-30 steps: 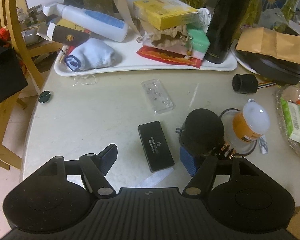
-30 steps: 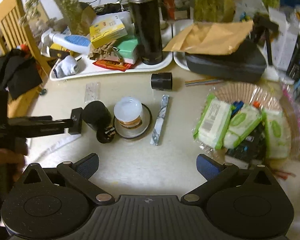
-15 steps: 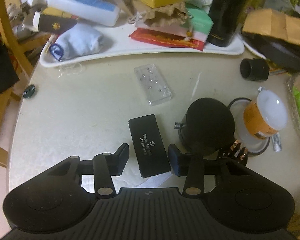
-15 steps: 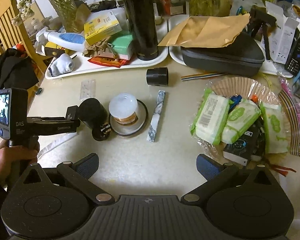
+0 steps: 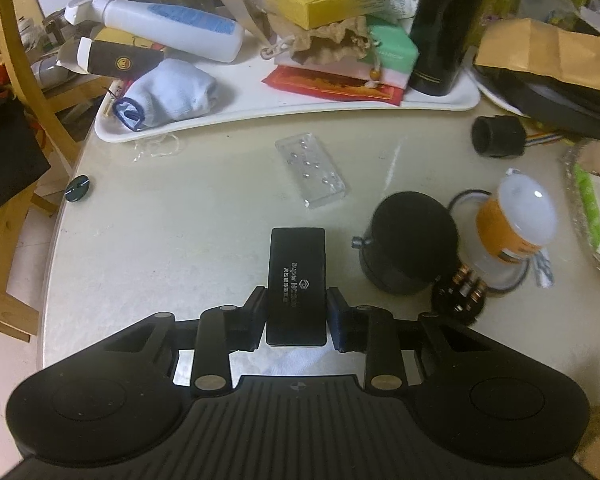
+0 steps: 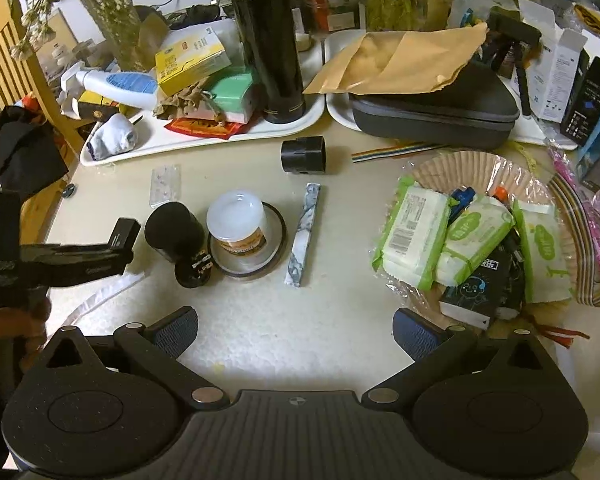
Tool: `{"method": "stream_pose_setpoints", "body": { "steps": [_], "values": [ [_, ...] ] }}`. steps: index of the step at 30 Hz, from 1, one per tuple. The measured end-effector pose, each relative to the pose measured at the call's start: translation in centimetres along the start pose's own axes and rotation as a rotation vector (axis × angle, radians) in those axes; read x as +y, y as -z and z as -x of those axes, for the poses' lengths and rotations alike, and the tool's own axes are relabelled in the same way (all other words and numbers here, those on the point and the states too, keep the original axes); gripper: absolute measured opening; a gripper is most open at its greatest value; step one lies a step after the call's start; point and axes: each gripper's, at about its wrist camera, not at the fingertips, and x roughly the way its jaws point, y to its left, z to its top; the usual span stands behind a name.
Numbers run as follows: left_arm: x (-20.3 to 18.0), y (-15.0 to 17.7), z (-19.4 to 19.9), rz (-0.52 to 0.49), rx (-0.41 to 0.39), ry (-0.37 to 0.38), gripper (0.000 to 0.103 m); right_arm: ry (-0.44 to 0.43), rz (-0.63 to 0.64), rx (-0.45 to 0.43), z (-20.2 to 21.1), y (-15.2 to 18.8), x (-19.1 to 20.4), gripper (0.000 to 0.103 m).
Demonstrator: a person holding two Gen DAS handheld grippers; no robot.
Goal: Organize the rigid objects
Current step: 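Grasp the white-lidded orange jar with the right gripper while the left holds the case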
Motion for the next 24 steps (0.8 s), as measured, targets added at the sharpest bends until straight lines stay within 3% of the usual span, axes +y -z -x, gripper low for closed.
{"method": "stream_pose_setpoints", "body": {
  "steps": [13, 24],
  "values": [
    [-0.3, 1.2, 5.9, -0.009, -0.034, 0.036, 0.031, -0.025, -0.034, 0.015, -0.7, -0.1, 0.4, 0.103],
    [-0.2, 3.6, 11.3, 0.026, -0.083, 0.061, 0.031, -0.048, 0.057, -0.047, 0.4, 0.2, 3.0, 0.103]
  ]
}}
